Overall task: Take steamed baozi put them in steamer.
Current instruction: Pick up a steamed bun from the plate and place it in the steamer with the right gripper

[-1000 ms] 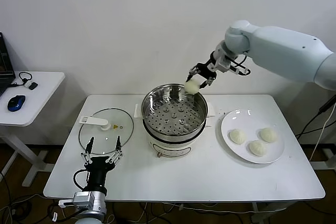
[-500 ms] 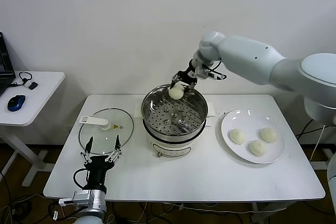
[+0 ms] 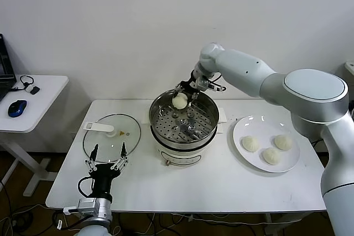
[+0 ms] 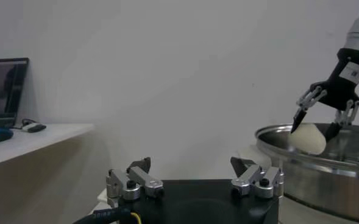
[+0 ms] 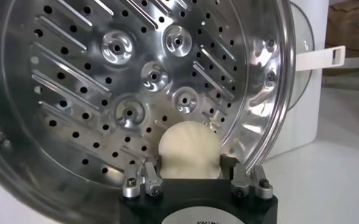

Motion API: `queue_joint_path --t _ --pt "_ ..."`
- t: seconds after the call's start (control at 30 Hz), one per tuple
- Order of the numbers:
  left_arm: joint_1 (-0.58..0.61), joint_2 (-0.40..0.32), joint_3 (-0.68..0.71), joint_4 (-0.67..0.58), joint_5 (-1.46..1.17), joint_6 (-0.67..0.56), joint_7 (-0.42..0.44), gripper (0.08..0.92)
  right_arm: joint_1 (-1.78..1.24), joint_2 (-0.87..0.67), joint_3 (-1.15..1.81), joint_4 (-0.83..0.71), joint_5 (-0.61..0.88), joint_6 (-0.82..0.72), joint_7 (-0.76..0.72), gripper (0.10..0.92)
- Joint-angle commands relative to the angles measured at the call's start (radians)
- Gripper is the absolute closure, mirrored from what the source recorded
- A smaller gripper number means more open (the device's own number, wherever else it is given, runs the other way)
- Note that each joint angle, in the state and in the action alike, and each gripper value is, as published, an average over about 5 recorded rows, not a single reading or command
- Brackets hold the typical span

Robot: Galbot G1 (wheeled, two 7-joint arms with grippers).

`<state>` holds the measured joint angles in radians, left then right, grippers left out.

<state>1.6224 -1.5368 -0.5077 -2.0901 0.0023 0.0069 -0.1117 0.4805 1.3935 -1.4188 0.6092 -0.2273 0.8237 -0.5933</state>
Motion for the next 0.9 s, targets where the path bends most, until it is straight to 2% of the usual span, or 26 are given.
queue_joint_path --t 0.03,0.37,0.7,0.8,0.9 --pt "-0.001 0.001 -0.001 0.003 -0.001 0.001 0.001 0.177 -0.021 0.022 -0.004 -0.029 0.009 0.049 -0.003 0.38" --pt "0.001 0.0 0.001 -0.001 0.002 0.0 0.002 0.177 -0.005 0.013 -0.041 0.006 0.077 0.049 -0.018 0.362" --pt "-0.001 0.001 0.003 -0.008 0.005 0.003 0.006 0.177 0.012 0.002 -0.055 0.013 0.105 0.049 -0.022 0.208" --pt "-0.001 0.001 0.002 -0.011 0.005 0.006 0.008 0.177 0.043 -0.01 -0.085 0.048 0.181 0.049 -0.046 0.203" --pt "0.0 0.003 0.001 -0.017 0.004 0.01 0.01 0.177 0.103 -0.034 -0.155 0.119 0.324 0.049 -0.089 0.203"
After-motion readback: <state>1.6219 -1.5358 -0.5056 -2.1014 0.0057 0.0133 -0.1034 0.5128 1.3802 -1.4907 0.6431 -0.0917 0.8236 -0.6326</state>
